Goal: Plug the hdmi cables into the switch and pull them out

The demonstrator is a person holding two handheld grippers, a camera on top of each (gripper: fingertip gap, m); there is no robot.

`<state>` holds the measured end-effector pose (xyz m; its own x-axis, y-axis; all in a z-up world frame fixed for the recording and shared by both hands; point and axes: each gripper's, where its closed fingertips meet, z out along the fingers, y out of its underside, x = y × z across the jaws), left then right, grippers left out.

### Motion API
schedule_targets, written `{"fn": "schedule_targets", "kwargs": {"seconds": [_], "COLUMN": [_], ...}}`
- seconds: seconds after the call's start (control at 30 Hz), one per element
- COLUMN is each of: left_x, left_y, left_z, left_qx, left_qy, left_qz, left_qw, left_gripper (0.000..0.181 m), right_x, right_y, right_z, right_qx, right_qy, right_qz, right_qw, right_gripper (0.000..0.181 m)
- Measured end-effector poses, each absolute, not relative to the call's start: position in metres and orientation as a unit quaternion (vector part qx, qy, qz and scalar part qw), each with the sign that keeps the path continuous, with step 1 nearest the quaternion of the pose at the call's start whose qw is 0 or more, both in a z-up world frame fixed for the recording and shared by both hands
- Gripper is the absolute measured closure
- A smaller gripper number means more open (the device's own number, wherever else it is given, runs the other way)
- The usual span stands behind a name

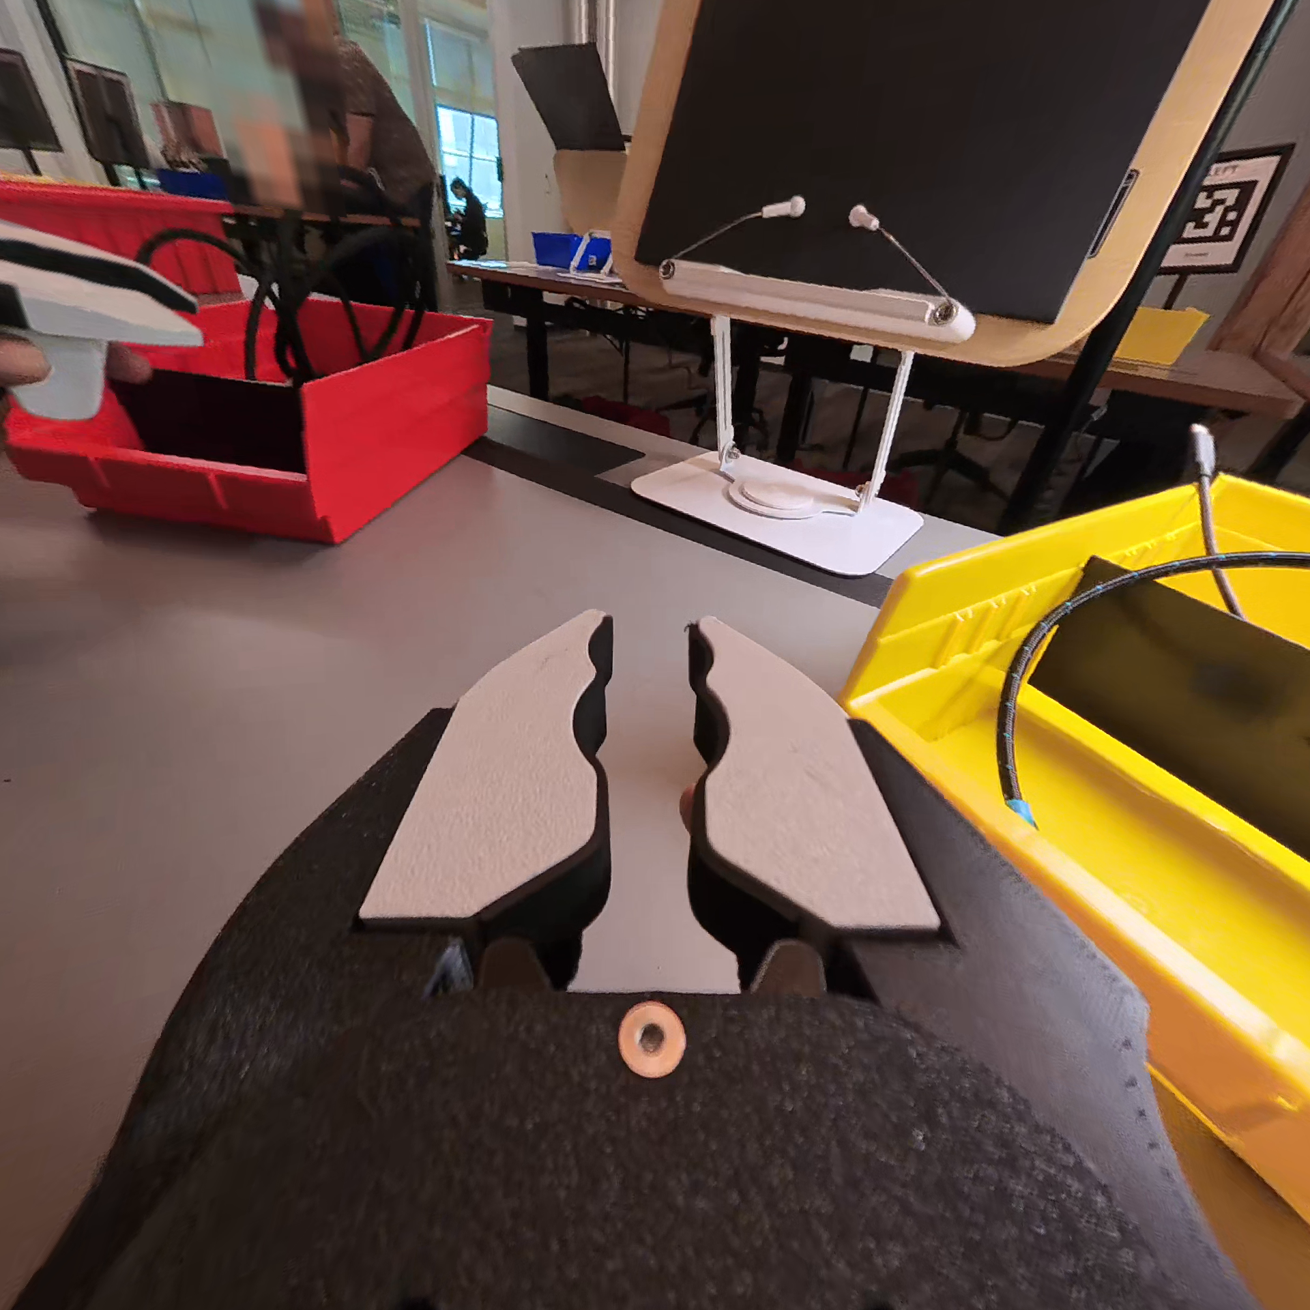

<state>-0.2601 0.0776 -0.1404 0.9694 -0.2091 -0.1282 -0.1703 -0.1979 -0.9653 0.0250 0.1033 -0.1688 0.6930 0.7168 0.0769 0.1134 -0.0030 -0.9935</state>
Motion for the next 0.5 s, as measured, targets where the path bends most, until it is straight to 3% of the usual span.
{"fn": "schedule_targets", "kwargs": {"seconds": [0.3,0.37,0.5], "left_x": [-0.337,-0.337,-0.336], "left_y": [0.132,0.142,0.150], "left_z": [-0.166,-0.174,-0.187], "left_qx": [-0.847,-0.852,-0.849], "left_qy": [0.180,0.208,0.273], "left_qz": [0.095,0.101,0.126], "left_qw": [0.491,0.470,0.435], "left_gripper": [0.117,0.120,0.145], "right_x": [0.013,0.008,0.003], "right_y": [0.095,0.091,0.085], "right_z": [-0.184,-0.188,-0.191], "right_qx": [-0.673,-0.673,-0.668], "right_qy": [-0.336,-0.345,-0.363], "right_qz": [0.257,0.258,0.251], "right_qw": [0.607,0.601,0.600], "right_gripper": [0.171,0.172,0.174]}}
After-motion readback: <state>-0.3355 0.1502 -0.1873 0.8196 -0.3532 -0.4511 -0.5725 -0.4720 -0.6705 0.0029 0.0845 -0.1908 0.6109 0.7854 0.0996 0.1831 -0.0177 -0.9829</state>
